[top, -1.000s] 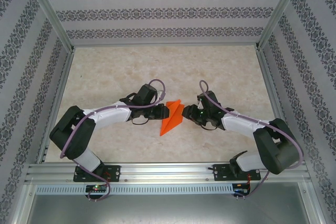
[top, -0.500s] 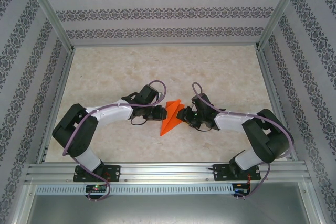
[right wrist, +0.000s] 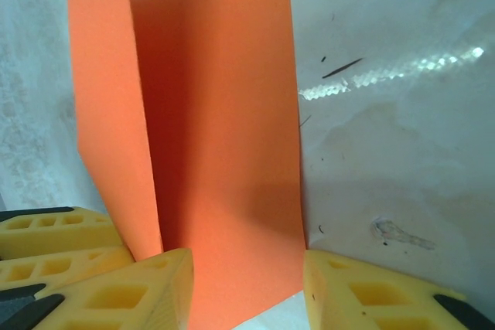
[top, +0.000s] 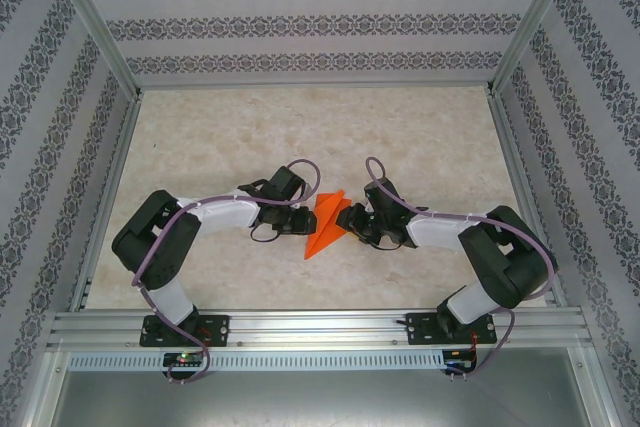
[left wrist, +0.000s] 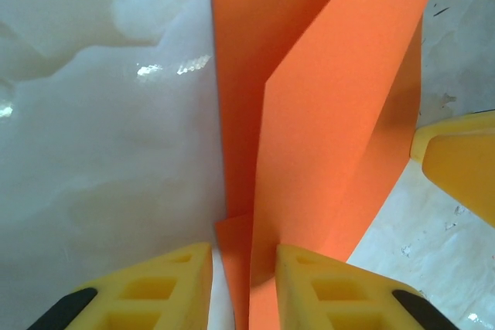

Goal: Fold a paper plane with a square sheet of paper (pick it up from the middle)
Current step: Turn over the paper at the center of the table.

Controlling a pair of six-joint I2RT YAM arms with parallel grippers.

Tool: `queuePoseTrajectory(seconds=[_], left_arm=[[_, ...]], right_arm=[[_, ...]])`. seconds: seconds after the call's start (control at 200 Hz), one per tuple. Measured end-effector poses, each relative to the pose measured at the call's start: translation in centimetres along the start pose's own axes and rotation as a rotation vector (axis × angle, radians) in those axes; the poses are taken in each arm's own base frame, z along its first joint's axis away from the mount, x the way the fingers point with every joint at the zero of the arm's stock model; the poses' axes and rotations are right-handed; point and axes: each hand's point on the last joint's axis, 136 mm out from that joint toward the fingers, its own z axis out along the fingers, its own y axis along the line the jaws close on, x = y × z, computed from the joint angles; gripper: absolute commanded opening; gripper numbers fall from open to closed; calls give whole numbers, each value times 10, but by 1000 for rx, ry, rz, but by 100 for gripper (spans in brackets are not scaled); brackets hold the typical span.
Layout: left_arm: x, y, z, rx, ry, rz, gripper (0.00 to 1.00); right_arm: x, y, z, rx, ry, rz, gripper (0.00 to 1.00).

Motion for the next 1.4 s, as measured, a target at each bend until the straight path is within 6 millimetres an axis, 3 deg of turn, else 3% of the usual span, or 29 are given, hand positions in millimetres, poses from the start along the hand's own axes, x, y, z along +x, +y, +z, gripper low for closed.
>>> queuePoseTrajectory(seconds=[0.3, 0.55, 0.739, 0.994, 1.399], left_arm=[[1, 1, 1, 0, 6, 1, 28], [2, -1, 2, 10, 11, 2, 28], [3, -1, 2, 13, 15, 1, 27], [9, -2, 6, 53, 19, -8, 26], [9, -8, 9, 100, 12, -31, 25]], right_arm=[[-7, 8, -13, 9, -62, -24, 44], [-2, -4, -2, 53, -33, -11, 43], [-3, -2, -1, 51, -33, -9, 42], [-3, 16, 4, -17, -39, -18, 42], [-6, 26, 13, -71, -33, -15, 46]])
